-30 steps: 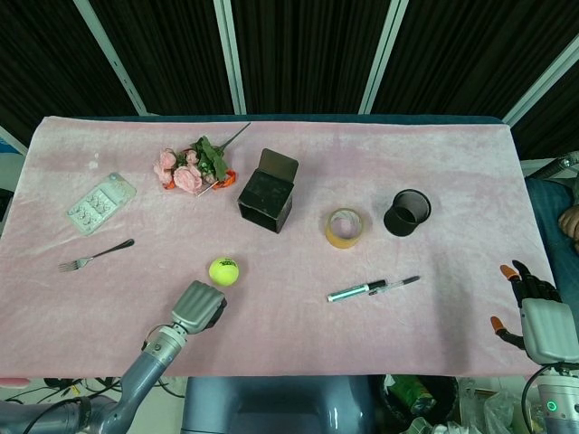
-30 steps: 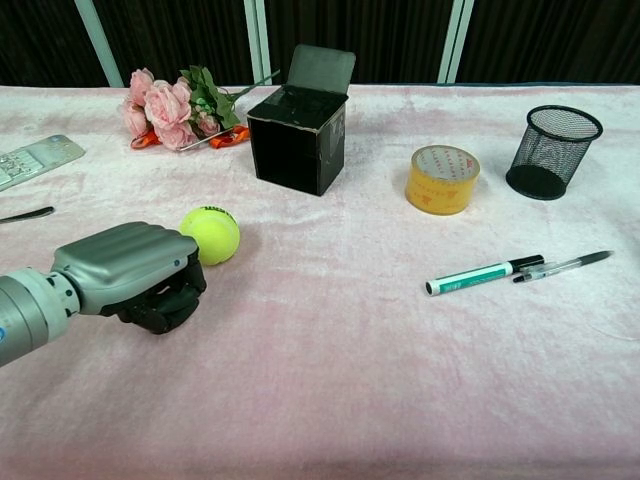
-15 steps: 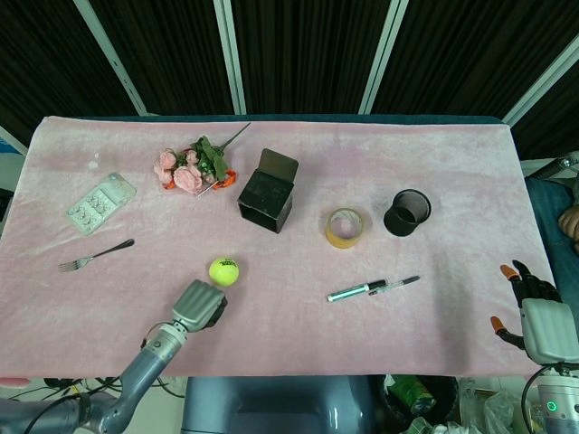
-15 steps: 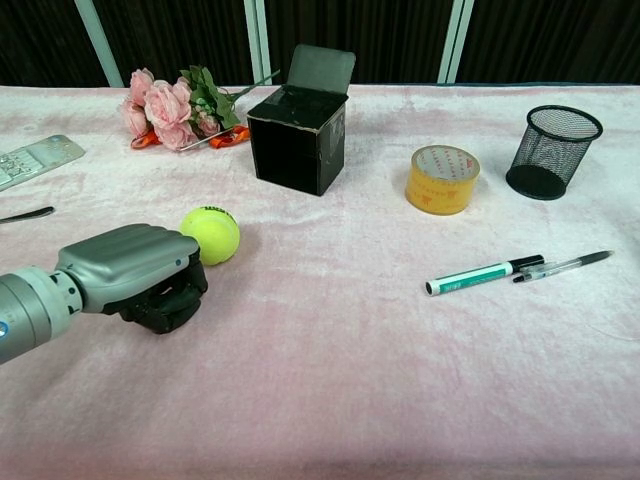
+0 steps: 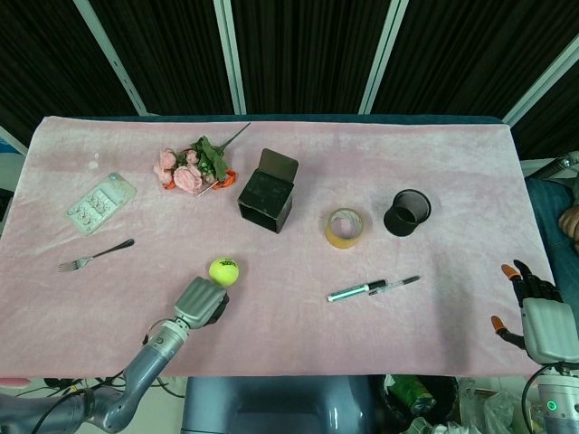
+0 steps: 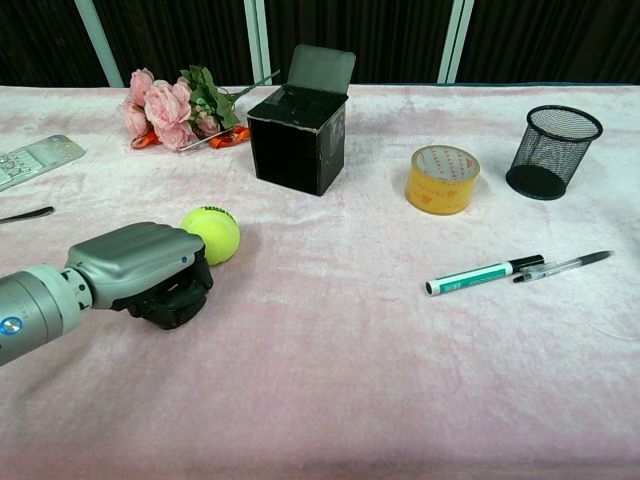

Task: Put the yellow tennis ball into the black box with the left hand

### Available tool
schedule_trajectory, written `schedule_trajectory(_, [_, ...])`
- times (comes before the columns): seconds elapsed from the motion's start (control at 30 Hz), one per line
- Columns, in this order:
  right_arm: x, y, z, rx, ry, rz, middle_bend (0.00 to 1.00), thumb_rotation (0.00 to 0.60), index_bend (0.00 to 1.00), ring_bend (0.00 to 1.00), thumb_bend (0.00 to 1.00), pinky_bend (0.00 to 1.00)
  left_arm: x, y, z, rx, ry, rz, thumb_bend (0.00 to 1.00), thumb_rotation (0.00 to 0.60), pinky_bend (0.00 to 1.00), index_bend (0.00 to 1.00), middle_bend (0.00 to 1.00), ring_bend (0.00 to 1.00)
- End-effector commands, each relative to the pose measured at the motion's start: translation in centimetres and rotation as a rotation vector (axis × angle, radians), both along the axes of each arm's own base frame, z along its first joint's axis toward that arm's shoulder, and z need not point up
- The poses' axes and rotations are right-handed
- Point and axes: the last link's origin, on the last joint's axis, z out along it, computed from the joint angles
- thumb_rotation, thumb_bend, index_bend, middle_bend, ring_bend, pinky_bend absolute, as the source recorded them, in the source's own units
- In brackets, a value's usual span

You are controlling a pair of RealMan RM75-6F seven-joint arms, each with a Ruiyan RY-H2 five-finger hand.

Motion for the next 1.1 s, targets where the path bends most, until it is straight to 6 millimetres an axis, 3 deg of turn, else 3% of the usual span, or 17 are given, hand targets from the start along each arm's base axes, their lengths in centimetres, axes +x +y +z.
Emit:
schedule_trajectory(0.03, [0.0,0.0,0.0,0.0,0.0,0.0,0.08,0.6,0.16,0.18,0.17,0.19,0.0,0.2,-0.1,0.0,0.002,0.001,0.58,0.6,0.98,0.91,0.96,0.85])
schedule_trajectory(0.5, [0.0,0.0,0.0,-0.001,-0.006,-0.007,0.08,0.6,0.16,0.18,0.17,0.19,1.1,2.5,-1.0,0.05,0.01,-0.01,0.58,0.6,0.98,0.91,0.96,0.85])
schedule_trajectory(1.1, [-0.2,-0.2,0.3,-0.019,-0.018,-0.018,0.08,0.6,0.16,0.18,0.17,0.19,5.3,8.7,-3.7,0.118,0.071,-0.005,0.58,0.6,0.98,0.91,0.96,0.85])
